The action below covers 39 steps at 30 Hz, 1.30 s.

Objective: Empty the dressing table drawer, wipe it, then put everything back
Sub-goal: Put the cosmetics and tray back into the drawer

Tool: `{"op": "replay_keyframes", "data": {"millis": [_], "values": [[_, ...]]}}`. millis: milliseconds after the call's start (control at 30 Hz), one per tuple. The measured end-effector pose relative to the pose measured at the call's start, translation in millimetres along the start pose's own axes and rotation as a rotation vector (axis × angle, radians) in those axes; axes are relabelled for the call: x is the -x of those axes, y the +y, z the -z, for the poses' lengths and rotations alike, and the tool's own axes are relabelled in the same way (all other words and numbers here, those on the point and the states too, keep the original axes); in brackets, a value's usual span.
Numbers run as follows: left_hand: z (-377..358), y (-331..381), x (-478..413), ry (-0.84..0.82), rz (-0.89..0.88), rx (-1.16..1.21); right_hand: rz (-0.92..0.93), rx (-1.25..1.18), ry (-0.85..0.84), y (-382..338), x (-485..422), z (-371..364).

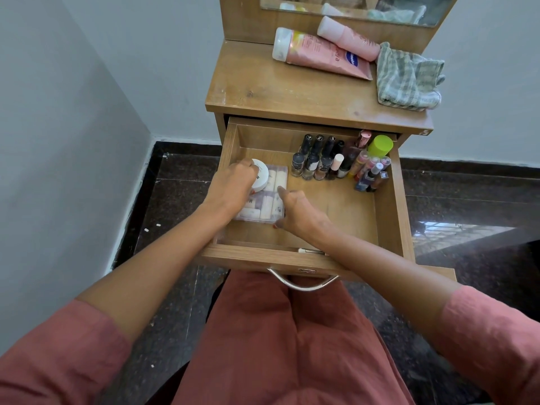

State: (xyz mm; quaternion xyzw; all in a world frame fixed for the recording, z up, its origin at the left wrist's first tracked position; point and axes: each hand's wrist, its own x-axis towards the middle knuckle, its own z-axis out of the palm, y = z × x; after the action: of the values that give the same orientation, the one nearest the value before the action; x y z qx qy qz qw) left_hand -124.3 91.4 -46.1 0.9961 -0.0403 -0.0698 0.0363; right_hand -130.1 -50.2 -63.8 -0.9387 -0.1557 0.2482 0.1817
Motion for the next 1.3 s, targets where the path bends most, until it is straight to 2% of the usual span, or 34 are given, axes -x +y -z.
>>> {"op": "replay_keyframes", "data": {"millis": [133, 667, 1300], "values": [[2, -3, -6, -0.003, -0.043, -0.088, 0.024, 0.032, 0.037, 2, -3, 2], [-11, -11, -26, 0.074, -0.123, -0.077, 0.018, 0.048, 0.107, -1, -16, 12], [-11, -10, -34, 0.158, -0.101, -0.095, 0.021, 0.128, 0.158, -5, -19, 15]]}}
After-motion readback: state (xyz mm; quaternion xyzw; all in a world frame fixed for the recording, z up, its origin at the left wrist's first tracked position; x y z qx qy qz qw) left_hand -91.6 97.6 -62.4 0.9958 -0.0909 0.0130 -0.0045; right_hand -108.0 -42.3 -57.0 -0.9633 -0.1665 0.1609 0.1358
